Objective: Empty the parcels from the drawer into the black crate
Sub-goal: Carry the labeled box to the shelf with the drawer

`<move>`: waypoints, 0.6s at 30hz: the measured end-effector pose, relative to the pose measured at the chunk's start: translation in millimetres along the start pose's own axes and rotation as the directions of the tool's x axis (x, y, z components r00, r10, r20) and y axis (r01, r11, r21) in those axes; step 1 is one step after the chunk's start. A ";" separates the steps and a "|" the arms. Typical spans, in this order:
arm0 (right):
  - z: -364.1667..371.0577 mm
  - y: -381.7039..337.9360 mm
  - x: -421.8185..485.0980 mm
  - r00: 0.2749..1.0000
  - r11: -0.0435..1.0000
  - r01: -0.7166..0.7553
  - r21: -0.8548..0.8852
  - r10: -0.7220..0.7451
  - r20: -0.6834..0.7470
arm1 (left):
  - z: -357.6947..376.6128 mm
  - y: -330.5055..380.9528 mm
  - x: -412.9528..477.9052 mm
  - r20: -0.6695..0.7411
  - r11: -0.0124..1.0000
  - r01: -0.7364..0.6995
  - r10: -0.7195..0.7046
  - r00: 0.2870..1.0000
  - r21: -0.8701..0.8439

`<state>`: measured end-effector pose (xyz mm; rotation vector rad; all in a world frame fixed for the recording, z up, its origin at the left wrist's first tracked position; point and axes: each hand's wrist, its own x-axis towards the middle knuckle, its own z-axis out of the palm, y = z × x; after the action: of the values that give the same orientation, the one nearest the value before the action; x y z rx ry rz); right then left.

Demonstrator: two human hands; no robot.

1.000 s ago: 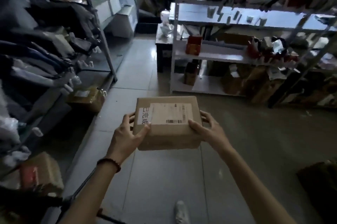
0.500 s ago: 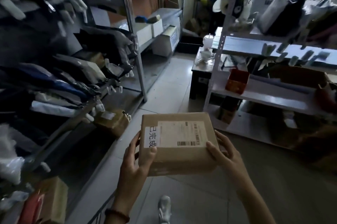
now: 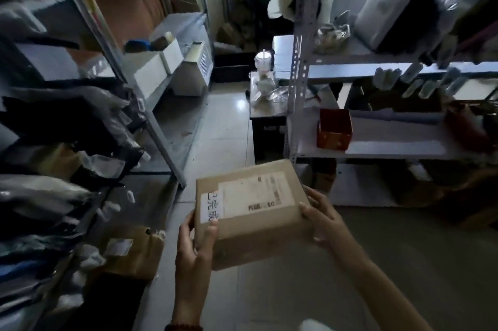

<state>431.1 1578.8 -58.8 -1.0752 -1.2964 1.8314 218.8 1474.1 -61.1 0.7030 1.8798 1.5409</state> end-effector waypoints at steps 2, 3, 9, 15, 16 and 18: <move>-1.5 -2.0 35.4 0.996 0.997 -0.033 0.068 0.038 -0.075 | 18.0 -0.5 36.0 -0.038 0.998 0.053 -0.051 0.998 0.037; -2.6 -5.5 57.4 0.993 0.995 -0.043 0.085 0.051 -0.103 | 28.3 1.5 57.9 -0.037 0.997 0.069 -0.067 0.997 0.046; -10.6 -45.6 193.2 0.992 0.996 0.023 0.081 -0.012 -0.125 | 77.6 27.7 184.0 -0.001 0.995 0.000 0.001 1.000 0.100; -0.8 -98.2 300.3 0.997 0.997 0.037 0.072 -0.032 -0.073 | 100.8 74.1 284.9 -0.038 0.984 -0.060 0.068 0.997 0.170; 1.4 -103.6 315.2 0.997 0.997 0.042 0.071 -0.038 -0.060 | 104.0 78.2 299.1 -0.057 0.978 -0.076 0.089 0.994 0.195; 6.6 -110.3 349.4 0.998 0.998 0.041 0.050 -0.038 -0.053 | 110.0 81.2 330.6 -0.108 0.975 -0.072 0.096 0.990 0.210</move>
<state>269.6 1907.4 -41.4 -1.0559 -1.2251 1.7860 77.4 1801.7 -36.4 0.8085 2.1450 1.4807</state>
